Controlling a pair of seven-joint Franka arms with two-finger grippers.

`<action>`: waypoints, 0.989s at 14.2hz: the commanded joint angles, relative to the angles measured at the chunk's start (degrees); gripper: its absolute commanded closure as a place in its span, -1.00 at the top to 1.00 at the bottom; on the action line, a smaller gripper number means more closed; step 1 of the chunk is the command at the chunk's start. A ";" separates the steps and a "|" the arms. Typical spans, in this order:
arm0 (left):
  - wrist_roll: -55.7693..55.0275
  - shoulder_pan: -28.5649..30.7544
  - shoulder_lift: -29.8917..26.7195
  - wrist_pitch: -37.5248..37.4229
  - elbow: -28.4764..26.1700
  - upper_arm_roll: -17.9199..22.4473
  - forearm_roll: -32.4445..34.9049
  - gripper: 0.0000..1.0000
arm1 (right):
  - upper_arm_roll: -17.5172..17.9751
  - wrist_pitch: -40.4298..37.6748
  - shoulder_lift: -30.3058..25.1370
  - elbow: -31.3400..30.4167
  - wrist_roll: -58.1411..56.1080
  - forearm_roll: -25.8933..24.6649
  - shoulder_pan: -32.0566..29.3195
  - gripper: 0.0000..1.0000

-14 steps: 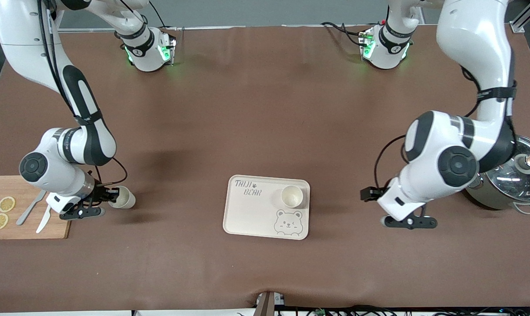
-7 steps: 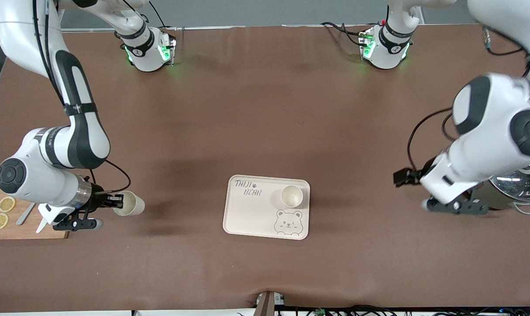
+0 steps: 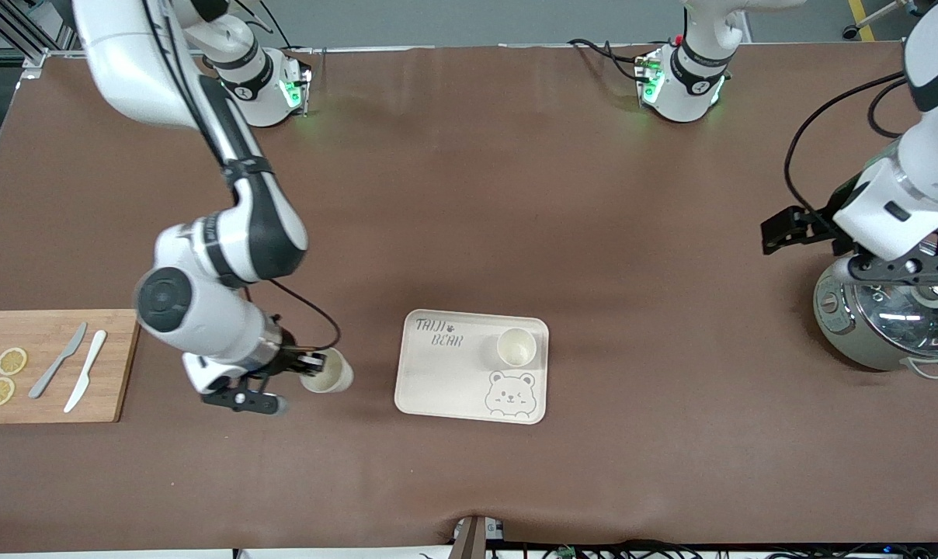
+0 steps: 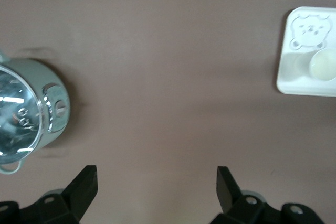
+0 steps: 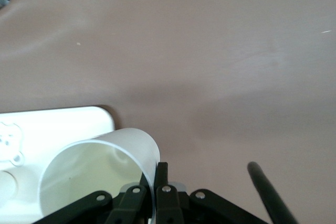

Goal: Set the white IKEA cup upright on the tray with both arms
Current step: 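Carry the held white cup with the right gripper onto the tray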

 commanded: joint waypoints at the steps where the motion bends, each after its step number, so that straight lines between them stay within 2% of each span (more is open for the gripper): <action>1: 1.41 2.49 -4.41 0.69 -5.52 -0.71 -1.31 1.00 | -0.68 3.97 5.27 4.68 4.64 0.87 2.58 -1.00; 4: 1.67 3.21 -4.50 0.43 -5.09 -0.37 -4.30 1.00 | -0.68 10.92 8.44 4.68 9.66 0.87 6.45 -1.00; 7: 9.82 3.47 -4.33 0.51 -4.82 0.86 -5.35 1.00 | -0.68 11.38 8.97 4.24 10.63 0.87 8.73 -1.00; 8: 10.02 3.03 -4.33 1.04 -4.56 2.08 -6.40 1.00 | -0.68 11.29 8.97 4.07 11.24 0.87 9.53 -1.00; 14: 8.97 2.07 -3.72 5.08 -3.50 1.92 -5.71 1.00 | -0.68 11.46 10.29 3.36 15.73 0.43 13.22 -1.00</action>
